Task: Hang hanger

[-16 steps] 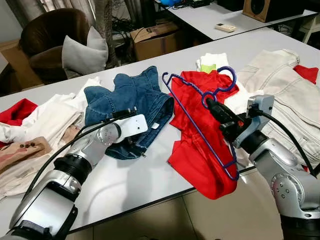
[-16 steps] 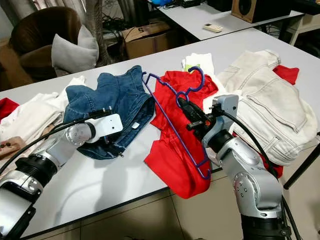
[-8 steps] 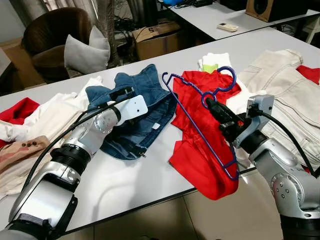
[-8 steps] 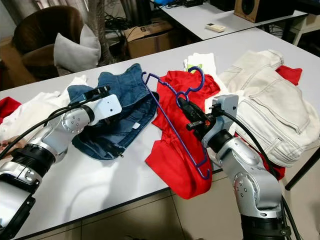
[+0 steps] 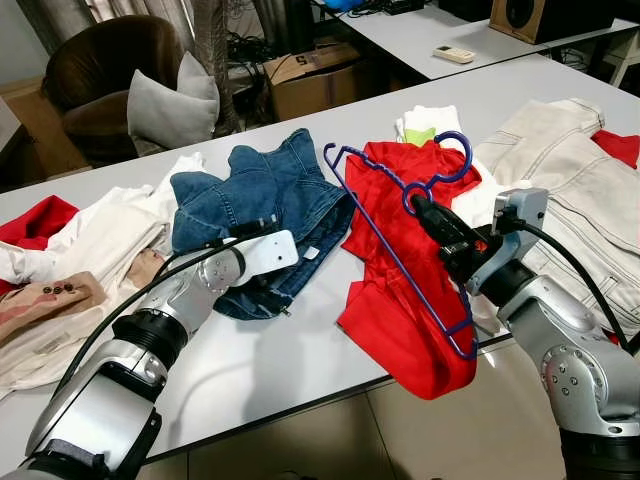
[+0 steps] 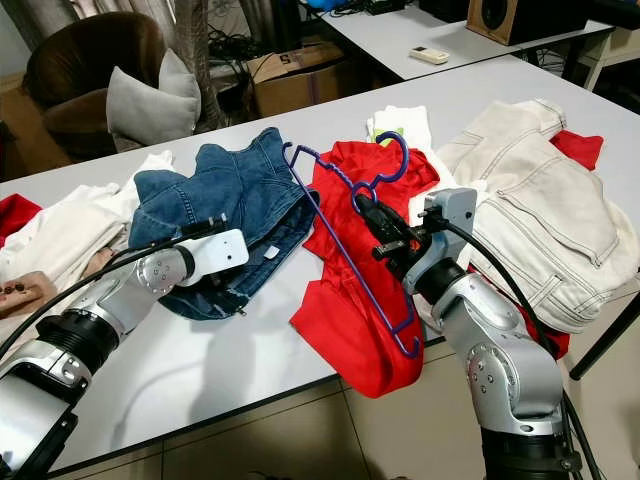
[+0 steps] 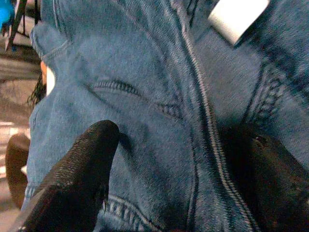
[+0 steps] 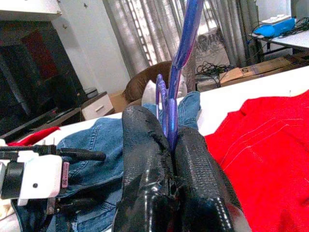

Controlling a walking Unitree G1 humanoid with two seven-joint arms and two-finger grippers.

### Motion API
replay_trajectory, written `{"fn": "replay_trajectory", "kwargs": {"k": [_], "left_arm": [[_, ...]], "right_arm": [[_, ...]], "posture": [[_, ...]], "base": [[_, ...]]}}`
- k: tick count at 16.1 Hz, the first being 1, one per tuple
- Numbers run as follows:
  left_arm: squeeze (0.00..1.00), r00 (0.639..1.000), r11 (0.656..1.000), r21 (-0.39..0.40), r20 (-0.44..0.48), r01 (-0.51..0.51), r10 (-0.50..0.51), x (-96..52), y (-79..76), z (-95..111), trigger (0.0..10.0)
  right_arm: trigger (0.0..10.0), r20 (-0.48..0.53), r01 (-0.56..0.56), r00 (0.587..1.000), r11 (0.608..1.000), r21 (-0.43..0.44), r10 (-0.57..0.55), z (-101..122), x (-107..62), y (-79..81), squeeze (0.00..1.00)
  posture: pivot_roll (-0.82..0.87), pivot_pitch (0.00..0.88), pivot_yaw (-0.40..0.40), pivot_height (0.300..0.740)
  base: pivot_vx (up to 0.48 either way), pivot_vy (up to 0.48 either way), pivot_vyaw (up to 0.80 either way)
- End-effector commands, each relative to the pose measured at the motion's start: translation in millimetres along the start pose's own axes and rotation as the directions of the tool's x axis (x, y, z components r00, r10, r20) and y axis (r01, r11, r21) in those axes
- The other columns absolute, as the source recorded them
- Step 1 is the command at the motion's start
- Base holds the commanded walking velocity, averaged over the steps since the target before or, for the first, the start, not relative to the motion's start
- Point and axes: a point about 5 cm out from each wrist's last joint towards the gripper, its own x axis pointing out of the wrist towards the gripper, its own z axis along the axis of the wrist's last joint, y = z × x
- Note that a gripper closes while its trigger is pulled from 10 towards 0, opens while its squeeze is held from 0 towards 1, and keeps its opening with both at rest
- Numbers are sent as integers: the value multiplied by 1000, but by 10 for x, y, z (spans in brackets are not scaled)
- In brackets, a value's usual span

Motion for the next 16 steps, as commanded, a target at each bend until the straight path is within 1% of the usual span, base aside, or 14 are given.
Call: {"fn": "replay_trajectory", "kwargs": {"k": [1, 4, 6, 10, 12, 14, 15, 16], "left_arm": [[0, 999, 1000, 4, -37, -26, 26, -15, 84, -47, 0], [0, 997, 996, -60, 13, -72, 73, 3, 165, 44, 0], [0, 994, 988, -120, 46, -96, 102, 20, 191, 115, 0], [0, 995, 989, -116, 23, -97, 100, 42, 160, 80, 0], [0, 993, 986, -129, 24, -110, 114, 35, 189, 74, 0], [0, 992, 983, -141, 23, -122, 126, 29, 218, 69, 0], [0, 992, 983, -138, 14, -124, 128, 27, 228, 44, 0], [0, 992, 983, -138, 13, -125, 128, 28, 228, 41, 0]], "right_arm": [[10000, 16, -20, 1000, 1000, -7, 20, 44, 22, 36, 0], [10000, 11, -19, 1000, 1000, -8, 19, 37, -4, 29, 0], [10000, 2, -14, 1000, 1000, -7, 14, 19, -39, 24, 0], [10000, -6, -11, 1000, 1000, -6, 11, -9, -91, 27, 0], [10000, 0, -9, 1000, 1000, -7, 9, 5, -135, 29, 0], [10000, 18, -45, 999, 999, -3, 45, 42, -233, 73, 0], [10000, 8, -103, 995, 995, -4, 103, 42, -359, 148, 0], [10000, 3, -112, 994, 994, -4, 112, 38, -382, 160, 0]], "posture": [[-198, 0, 194, 719], [-205, 0, 197, 719], [-211, 0, 199, 719], [-220, 0, 202, 719], [-222, 0, 202, 719], [-222, 0, 198, 719], [-226, 0, 200, 719], [-230, 0, 201, 719]], "base": [[0, 0, 0], [0, 0, 0], [0, 0, 0], [0, 0, 0], [0, 0, 0], [0, 0, 0], [0, 0, 0], [0, 0, 0]]}}
